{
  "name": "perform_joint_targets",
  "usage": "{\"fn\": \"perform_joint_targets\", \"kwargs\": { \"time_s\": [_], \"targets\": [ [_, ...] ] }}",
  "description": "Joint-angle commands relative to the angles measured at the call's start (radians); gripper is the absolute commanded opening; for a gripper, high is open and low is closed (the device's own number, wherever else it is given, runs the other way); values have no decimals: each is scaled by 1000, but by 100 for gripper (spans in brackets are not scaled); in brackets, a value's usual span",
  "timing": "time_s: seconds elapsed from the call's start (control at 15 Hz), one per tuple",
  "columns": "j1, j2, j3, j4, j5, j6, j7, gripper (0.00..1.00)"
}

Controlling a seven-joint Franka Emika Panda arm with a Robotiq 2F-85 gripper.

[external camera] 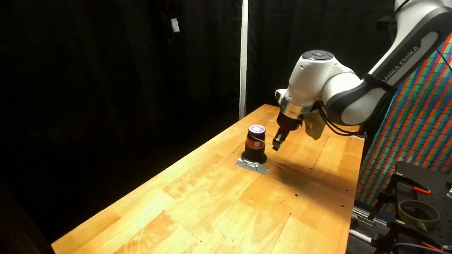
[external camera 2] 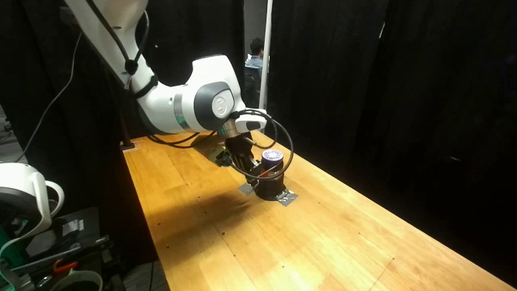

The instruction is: Put the rubber band around the brown cup

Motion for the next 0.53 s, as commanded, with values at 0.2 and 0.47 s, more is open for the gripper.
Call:
{"fn": "perform_joint_targets", "kwargs": {
  "time_s": [0.2, 0.47],
  "targets": [
    [380, 7, -485, -58, -455, 297, 518, 21],
    [655, 106, -801, 1, -652, 442, 818, 20]
  ]
}}
